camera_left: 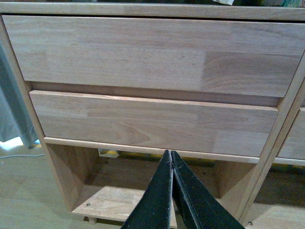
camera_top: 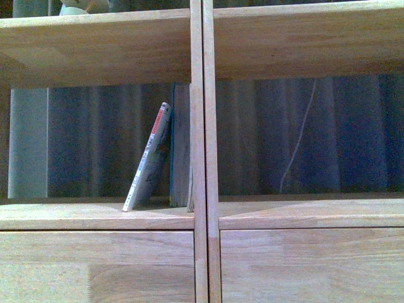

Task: Organize books on shelf

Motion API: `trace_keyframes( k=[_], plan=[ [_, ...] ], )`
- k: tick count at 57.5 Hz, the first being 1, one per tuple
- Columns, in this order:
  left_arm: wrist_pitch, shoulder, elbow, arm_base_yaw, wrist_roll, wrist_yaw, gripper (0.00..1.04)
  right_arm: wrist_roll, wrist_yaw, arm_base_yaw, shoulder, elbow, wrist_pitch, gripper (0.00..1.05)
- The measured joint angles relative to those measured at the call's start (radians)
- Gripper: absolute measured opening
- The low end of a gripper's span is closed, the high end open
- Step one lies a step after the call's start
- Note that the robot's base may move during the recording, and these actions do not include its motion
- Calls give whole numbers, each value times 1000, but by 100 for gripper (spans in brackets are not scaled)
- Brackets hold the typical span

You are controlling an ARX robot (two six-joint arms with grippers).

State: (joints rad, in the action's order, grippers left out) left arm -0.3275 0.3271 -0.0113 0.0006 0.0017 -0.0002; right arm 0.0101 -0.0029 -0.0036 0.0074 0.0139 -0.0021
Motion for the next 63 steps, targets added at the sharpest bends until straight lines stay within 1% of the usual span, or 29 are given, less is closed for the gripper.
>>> trace_keyframes(
  k=[29,33,35,59,60,63],
  plan=[
    [153,-153,0,0,0,0,3,0,0,0,-1,0,0,3],
    [276,-243,0,0,0,0,3,0,0,0,-1,0,0,3],
    [313,-289,0,0,0,0,3,0,0,0,-1,0,0,3],
    [326,-321,0,0,0,0,3,0,0,0,-1,0,0,3],
    [326,-321,0,0,-1,0,5,1,0,0,-1,0,0,4],
    [326,-321,0,0,0,0,15,0,0,0,-1,0,0,14]
  ],
)
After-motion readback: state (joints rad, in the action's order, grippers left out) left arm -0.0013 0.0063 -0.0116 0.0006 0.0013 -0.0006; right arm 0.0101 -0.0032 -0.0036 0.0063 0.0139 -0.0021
